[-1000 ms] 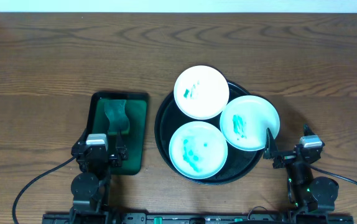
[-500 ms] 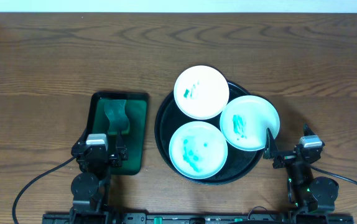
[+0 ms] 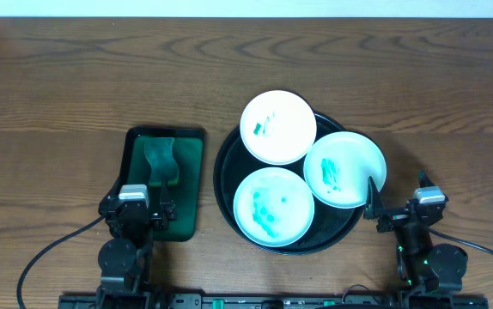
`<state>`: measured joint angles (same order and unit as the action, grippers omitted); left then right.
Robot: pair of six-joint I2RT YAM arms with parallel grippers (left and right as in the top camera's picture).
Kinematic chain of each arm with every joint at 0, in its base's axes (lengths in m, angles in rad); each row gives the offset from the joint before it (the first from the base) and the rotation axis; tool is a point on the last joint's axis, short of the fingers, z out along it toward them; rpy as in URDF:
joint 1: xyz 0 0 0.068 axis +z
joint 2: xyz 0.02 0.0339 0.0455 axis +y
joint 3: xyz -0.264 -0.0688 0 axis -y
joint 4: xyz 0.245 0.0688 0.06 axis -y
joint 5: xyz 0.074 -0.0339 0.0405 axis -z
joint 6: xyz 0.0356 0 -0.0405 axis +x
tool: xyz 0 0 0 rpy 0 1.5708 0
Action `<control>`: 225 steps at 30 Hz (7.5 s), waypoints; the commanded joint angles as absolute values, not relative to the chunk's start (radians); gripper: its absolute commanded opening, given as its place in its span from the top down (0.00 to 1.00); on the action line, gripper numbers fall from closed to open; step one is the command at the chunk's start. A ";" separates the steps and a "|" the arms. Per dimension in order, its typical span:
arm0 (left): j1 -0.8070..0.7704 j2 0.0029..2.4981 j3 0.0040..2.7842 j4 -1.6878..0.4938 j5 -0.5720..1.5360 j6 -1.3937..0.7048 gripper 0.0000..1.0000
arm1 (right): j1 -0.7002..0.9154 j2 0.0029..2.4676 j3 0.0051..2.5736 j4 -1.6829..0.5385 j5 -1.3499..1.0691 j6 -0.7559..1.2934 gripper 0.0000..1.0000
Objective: Clean dirty plates on tray and stack at the side
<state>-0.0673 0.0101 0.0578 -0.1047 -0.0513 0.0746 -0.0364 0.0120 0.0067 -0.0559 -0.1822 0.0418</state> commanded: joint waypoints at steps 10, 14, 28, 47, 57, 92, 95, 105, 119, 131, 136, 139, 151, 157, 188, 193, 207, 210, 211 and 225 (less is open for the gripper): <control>-0.068 0.106 0.037 -0.122 0.180 -0.249 0.12 | -0.032 0.007 0.006 -0.060 -0.173 0.044 0.01; -0.068 0.221 0.075 -0.128 0.255 -0.268 0.12 | -0.032 0.007 0.006 -0.060 -0.173 0.044 0.01; -0.069 0.791 0.668 -0.559 0.281 -0.172 0.12 | -0.032 0.007 0.006 -0.060 -0.172 0.044 0.01; -0.069 1.457 1.174 -1.156 0.115 -0.053 0.12 | -0.032 0.007 0.006 -0.060 -0.173 0.044 0.01; -0.069 1.534 1.174 -1.113 0.175 -0.067 0.12 | -0.032 0.007 0.006 -0.060 -0.173 0.044 0.01; -0.069 1.534 1.174 -0.971 0.171 -0.068 0.12 | 0.014 0.912 0.978 -1.134 -0.483 0.126 0.01; -0.069 1.534 1.174 -0.918 0.171 -0.068 0.12 | 0.080 1.090 1.048 -1.241 -0.442 0.125 0.01; -0.069 1.534 1.174 -0.846 0.171 -0.067 0.12 | 0.321 1.388 1.017 -1.151 -0.382 0.153 0.01; 0.003 1.608 1.174 -0.802 0.067 -0.130 0.02 | 0.556 1.444 1.017 -1.072 -0.131 0.343 0.01; 0.060 1.758 1.174 -0.817 0.173 -0.125 0.27 | 0.584 1.444 1.017 -1.057 -0.190 0.339 0.01; 0.046 1.808 1.174 -0.791 0.172 -0.125 0.23 | 0.584 1.444 1.017 -1.050 -0.220 0.311 0.01; 0.049 1.828 1.174 -0.775 0.171 -0.125 0.23 | 0.584 1.444 1.017 -1.051 -0.228 0.307 0.01; 0.049 1.839 1.174 -0.649 0.168 -0.124 0.25 | 0.585 1.444 1.017 -1.051 -0.275 0.274 0.01; 0.049 1.861 1.174 -0.649 0.168 -0.120 0.55 | 0.584 1.444 1.017 -1.051 -0.279 0.274 0.01; 0.049 1.814 1.174 -0.764 0.115 -0.117 0.18 | 0.585 1.444 1.017 -1.051 -0.301 0.253 0.01; 0.049 1.799 1.174 -0.849 0.119 -0.130 0.25 | 0.585 1.444 1.017 -1.051 -0.305 0.245 0.01; 0.048 1.800 1.151 -0.865 0.151 -0.121 0.12 | 0.585 1.444 1.017 -1.058 -0.316 0.245 0.01; 0.048 1.803 1.133 -0.850 0.151 -0.121 0.13 | 0.585 1.444 1.017 -1.058 -0.316 0.245 0.01; 0.048 1.804 1.128 -0.845 0.151 -0.121 0.16 | 0.585 1.444 1.017 -1.058 -0.316 0.245 0.01; 0.048 1.831 1.116 -0.817 0.176 -0.109 0.93 | 0.585 1.444 1.017 -1.054 -0.316 0.245 0.01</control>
